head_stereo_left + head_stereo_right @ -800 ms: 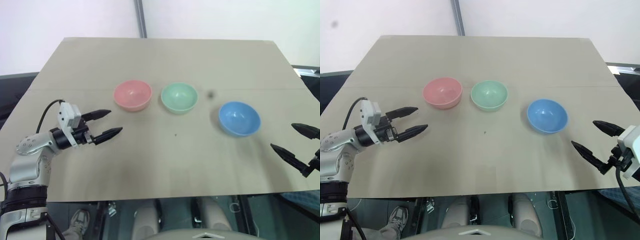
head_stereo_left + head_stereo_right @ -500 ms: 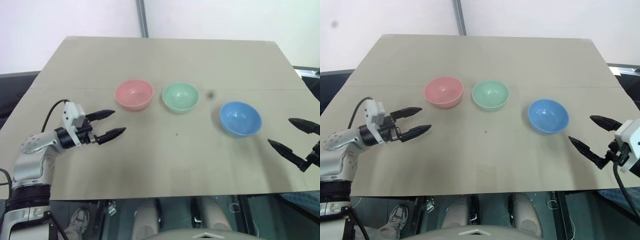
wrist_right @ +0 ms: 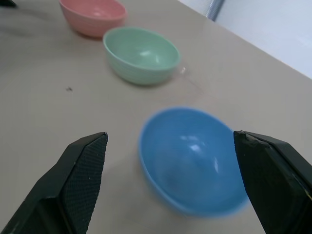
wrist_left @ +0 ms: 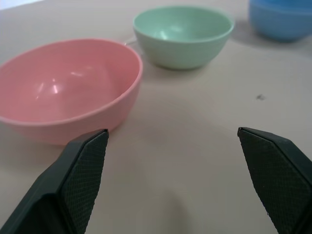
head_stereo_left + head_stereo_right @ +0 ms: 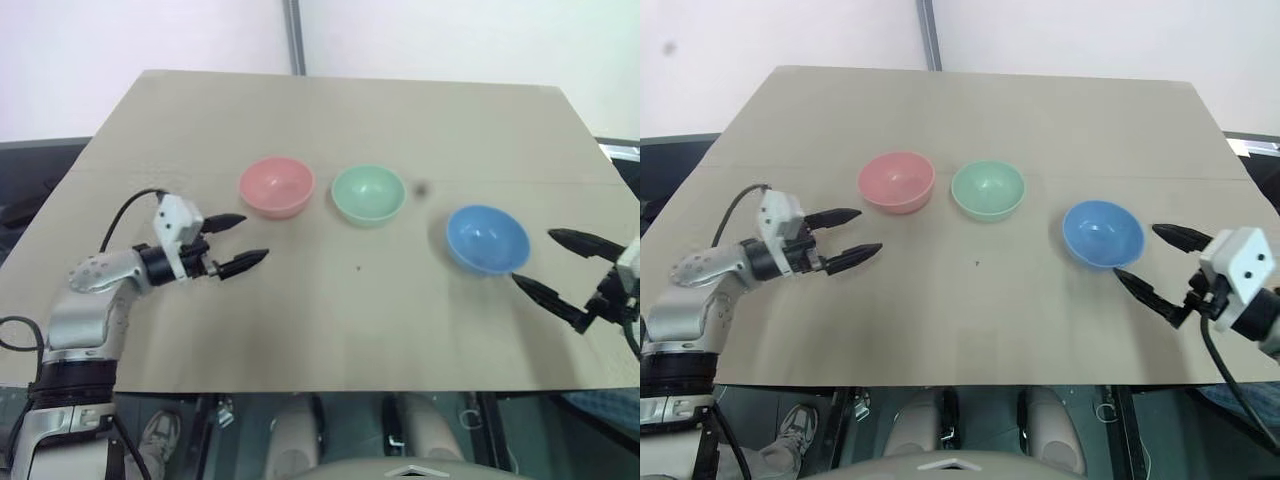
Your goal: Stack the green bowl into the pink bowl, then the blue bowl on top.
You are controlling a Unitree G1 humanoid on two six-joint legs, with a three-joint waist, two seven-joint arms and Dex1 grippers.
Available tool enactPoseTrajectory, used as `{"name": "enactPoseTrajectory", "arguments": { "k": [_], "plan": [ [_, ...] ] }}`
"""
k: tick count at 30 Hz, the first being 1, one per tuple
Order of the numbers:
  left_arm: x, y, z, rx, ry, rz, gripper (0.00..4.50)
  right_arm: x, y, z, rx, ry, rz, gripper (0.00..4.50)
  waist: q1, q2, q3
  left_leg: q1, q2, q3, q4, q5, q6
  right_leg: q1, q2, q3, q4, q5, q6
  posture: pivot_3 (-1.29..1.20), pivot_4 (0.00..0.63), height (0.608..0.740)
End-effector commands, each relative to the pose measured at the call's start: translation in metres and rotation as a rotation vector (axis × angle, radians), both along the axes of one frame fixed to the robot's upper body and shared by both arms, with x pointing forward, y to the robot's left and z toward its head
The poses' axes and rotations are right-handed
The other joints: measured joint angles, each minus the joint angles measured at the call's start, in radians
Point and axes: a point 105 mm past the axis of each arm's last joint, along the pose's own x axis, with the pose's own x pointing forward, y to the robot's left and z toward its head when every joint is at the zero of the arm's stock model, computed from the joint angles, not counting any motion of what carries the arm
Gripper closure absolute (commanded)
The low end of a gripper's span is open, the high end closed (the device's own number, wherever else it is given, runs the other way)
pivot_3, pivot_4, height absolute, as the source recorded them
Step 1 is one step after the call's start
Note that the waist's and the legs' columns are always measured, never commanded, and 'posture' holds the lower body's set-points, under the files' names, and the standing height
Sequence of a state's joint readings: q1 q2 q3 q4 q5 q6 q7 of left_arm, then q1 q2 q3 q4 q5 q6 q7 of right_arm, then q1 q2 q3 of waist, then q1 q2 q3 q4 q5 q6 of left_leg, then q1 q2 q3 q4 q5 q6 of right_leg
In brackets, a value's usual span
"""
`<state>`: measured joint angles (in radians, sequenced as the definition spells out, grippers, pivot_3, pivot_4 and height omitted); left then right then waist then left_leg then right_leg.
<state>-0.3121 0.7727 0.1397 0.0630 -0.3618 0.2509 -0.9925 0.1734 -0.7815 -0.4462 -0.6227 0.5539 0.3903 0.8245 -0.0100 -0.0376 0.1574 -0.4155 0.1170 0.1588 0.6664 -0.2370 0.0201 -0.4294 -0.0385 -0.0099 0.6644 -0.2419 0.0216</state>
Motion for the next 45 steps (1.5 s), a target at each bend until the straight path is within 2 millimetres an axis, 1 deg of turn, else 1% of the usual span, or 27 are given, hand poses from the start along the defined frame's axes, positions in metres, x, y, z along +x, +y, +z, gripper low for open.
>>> {"name": "enactPoseTrajectory", "arguments": {
  "k": [1, 2, 4, 5, 8, 11, 13, 14, 15, 16, 18, 20, 23, 24, 26, 29, 30, 32, 35, 37, 39, 42, 45],
  "plan": [
    [0.018, -0.014, 0.035, 0.182, -0.153, 0.032, 0.02, 0.001, 0.027, 0.007, -0.001, -0.052, 0.08, 0.0, 0.004, 0.0, 0.0, -0.001, 0.0, -0.001, 0.001, 0.0, 0.0, 0.0, 0.0, -0.001, 0.0, 0.0, 0.0, 0.0, 0.15, 0.74],
    [0.022, -0.017, 0.039, 0.251, -0.169, 0.025, 0.02, 0.003, 0.031, 0.007, 0.002, -0.057, 0.091, 0.0, 0.006, 0.0, 0.0, -0.001, 0.0, -0.001, 0.001, 0.0, 0.0, 0.0, 0.0, -0.001, 0.0, 0.0, 0.0, 0.0, 0.15, 0.74],
    [0.028, -0.025, 0.046, 0.338, -0.191, -0.007, 0.02, 0.004, 0.038, 0.007, 0.01, -0.062, 0.109, 0.0, 0.009, 0.0, 0.0, -0.001, 0.0, -0.001, 0.001, 0.0, 0.0, 0.0, 0.0, -0.001, 0.0, 0.001, 0.001, 0.0, 0.15, 0.74],
    [0.031, -0.026, 0.046, 0.395, -0.181, -0.004, 0.02, 0.005, 0.04, 0.006, 0.012, -0.063, 0.117, 0.0, 0.01, 0.0, 0.0, -0.002, -0.001, 0.0, 0.001, 0.0, 0.0, 0.0, 0.0, 0.0, -0.001, 0.001, 0.001, 0.0, 0.15, 0.74],
    [0.037, -0.025, 0.041, 0.56, -0.169, -0.021, 0.02, 0.004, 0.046, 0.004, 0.014, -0.062, 0.129, 0.0, 0.014, 0.0, 0.0, -0.002, -0.001, 0.0, 0.001, 0.0, 0.0, -0.001, 0.0, 0.0, -0.001, 0.001, 0.001, 0.0, 0.15, 0.74],
    [0.036, -0.026, 0.028, 0.691, -0.101, -0.06, 0.02, 0.004, 0.049, 0.002, 0.014, -0.059, 0.139, 0.0, 0.014, 0.0, 0.0, -0.002, -0.001, 0.0, 0.001, 0.0, 0.0, -0.001, 0.0, 0.0, -0.001, 0.001, 0.001, 0.0, 0.15, 0.74],
    [0.036, -0.031, 0.023, 0.745, -0.088, -0.094, 0.02, 0.003, 0.049, 0.001, 0.004, -0.056, 0.142, 0.0, 0.016, 0.0, 0.0, -0.002, 0.0, 0.0, 0.001, 0.0, 0.0, -0.001, 0.0, 0.0, 0.0, 0.001, 0.001, 0.0, 0.15, 0.74],
    [0.036, -0.034, 0.022, 0.75, -0.08, -0.098, 0.41, 0.002, 0.049, 0.0, -0.004, -0.055, 0.142, 0.0, 0.017, 0.0, 0.0, -0.002, 0.0, 0.0, 0.002, 0.0, 0.0, -0.001, 0.0, 0.0, 0.0, 0.001, 0.001, 0.0, 0.15, 0.74],
    [0.036, -0.037, 0.021, 0.761, -0.077, -0.11, 0.52, 0.001, 0.048, -0.001, -0.011, -0.057, 0.14, 0.0, 0.021, 0.0, 0.0, -0.002, 0.0, 0.0, 0.002, 0.0, 0.0, -0.001, 0.0, 0.0, 0.0, 0.001, 0.001, 0.0, 0.15, 0.74],
    [0.036, -0.039, 0.02, 0.768, -0.073, -0.117, 0.74, 0.001, 0.047, -0.001, -0.014, -0.058, 0.138, 0.0, 0.022, 0.0, 0.0, -0.002, 0.0, 0.0, 0.002, 0.0, 0.0, -0.001, 0.0, 0.0, 0.0, 0.001, 0.001, 0.0, 0.15, 0.74],
    [0.04, -0.039, 0.019, 0.785, -0.076, -0.112, 1.68, 0.0, 0.045, -0.001, -0.015, -0.061, 0.13, 0.0, 0.024, 0.0, 0.0, -0.002, 0.0, 0.0, 0.002, 0.0, 0.0, -0.001, 0.0, 0.0, 0.0, 0.001, 0.001, 0.0, 0.15, 0.74],
    [0.047, -0.038, 0.019, 0.793, -0.084, -0.084, 2.75, -0.002, 0.042, -0.001, -0.014, -0.067, 0.117, 0.0, 0.026, 0.0, 0.0, -0.003, 0.0, -0.001, 0.002, 0.0, 0.0, -0.001, 0.0, -0.001, 0.0, 0.001, 0.002, 0.0, 0.15, 0.74],
    [0.05, -0.039, 0.018, 0.798, -0.092, -0.086, 4.25, -0.002, 0.041, -0.002, -0.015, -0.071, 0.11, 0.0, 0.023, 0.0, 0.0, -0.003, -0.001, -0.001, 0.003, 0.0, 0.0, 0.0, 0.0, -0.001, 0.0, 0.001, 0.002, 0.0, 0.15, 0.74],
    [0.051, -0.041, 0.019, 0.797, -0.106, -0.091, 4.45, -0.003, 0.041, -0.002, -0.015, -0.071, 0.109, 0.0, 0.022, 0.0, 0.0, -0.003, -0.001, -0.001, 0.003, 0.0, 0.0, -0.001, 0.0, 0.0, 0.0, 0.001, 0.002, 0.0, 0.15, 0.74],
    [0.049, -0.048, 0.018, 0.786, -0.136, -0.127, 4.45, -0.004, 0.041, -0.003, -0.014, -0.074, 0.105, 0.0, 0.024, 0.0, 0.0, -0.003, 0.0, -0.001, 0.003, 0.0, 0.0, -0.001, 0.001, 0.0, 0.0, 0.001, 0.002, 0.0, 0.15, 0.74],
    [0.03, -0.058, 0.015, 0.743, -0.123, -0.241, 4.45, -0.004, 0.041, -0.002, -0.003, -0.083, 0.094, 0.0, 0.023, 0.0, 0.0, -0.003, 0.0, -0.001, 0.003, 0.0, 0.0, -0.001, 0.001, -0.001, 0.0, 0.001, 0.002, 0.0, 0.15, 0.74],
    [0.021, -0.058, 0.013, 0.735, -0.112, -0.288, 4.45, -0.004, 0.04, -0.002, 0.0, -0.084, 0.092, 0.0, 0.023, 0.0, 0.0, -0.003, 0.0, -0.001, 0.003, 0.0, 0.0, -0.001, 0.001, 0.0, 0.0, 0.001, 0.002, 0.0, 0.15, 0.74],
    [-0.002, -0.05, 0.006, 0.748, -0.074, -0.379, 4.45, -0.004, 0.04, -0.002, 0.001, -0.084, 0.09, 0.0, 0.017, 0.001, 0.0, -0.003, 0.0, 0.0, 0.003, 0.0, 0.0, -0.001, 0.001, 0.0, 0.0, 0.001, 0.002, 0.0, 0.15, 0.74],
    [-0.043, -0.043, -0.005, 0.734, -0.018, -0.554, 4.45, -0.004, 0.04, -0.002, 0.006, -0.087, 0.084, 0.0, 0.004, 0.002, 0.0, -0.002, 0.001, 0.0, 0.002, 0.0, 0.0, -0.001, 0.001, 0.0, 0.0, 0.001, 0.002, 0.0, 0.15, 0.74],
    [-0.063, -0.041, -0.007, 0.721, 0.001, -0.647, 4.45, -0.004, 0.041, -0.001, 0.014, -0.088, 0.081, 0.0, 0.003, 0.003, -0.001, -0.001, 0.001, 0.0, 0.002, 0.0, 0.0, 0.0, 0.001, 0.0, 0.001, 0.001, 0.002, 0.0, 0.15, 0.74],
    [-0.068, -0.046, -0.005, 0.707, -0.012, -0.686, 4.45, -0.003, 0.042, -0.002, 0.023, -0.088, 0.079, 0.0, 0.01, 0.004, -0.002, -0.001, 0.001, 0.0, 0.003, 0.0, 0.0, 0.0, 0.001, 0.0, 0.001, 0.0, 0.0, 0.0, 0.15, 0.74],
    [-0.067, -0.061, -0.001, 0.682, -0.062, -0.727, 4.45, -0.003, 0.045, -0.003, 0.038, -0.087, 0.078, 0.0, 0.026, 0.005, -0.002, -0.001, 0.001, 0.0, 0.004, 0.0, 0.0, 0.001, 0.0, -0.001, 0.001, -0.001, -0.001, 0.0, 0.15, 0.74],
    [-0.068, -0.079, -0.005, 0.695, -0.084, -0.817, 4.45, -0.002, 0.046, -0.003, 0.041, -0.088, 0.08, 0.0, 0.027, 0.005, -0.002, -0.001, 0.0, -0.001, 0.005, 0.0, 0.0, 0.002, 0.0, -0.001, 0.002, -0.001, -0.001, 0.0, 0.15, 0.74]
  ]
}}
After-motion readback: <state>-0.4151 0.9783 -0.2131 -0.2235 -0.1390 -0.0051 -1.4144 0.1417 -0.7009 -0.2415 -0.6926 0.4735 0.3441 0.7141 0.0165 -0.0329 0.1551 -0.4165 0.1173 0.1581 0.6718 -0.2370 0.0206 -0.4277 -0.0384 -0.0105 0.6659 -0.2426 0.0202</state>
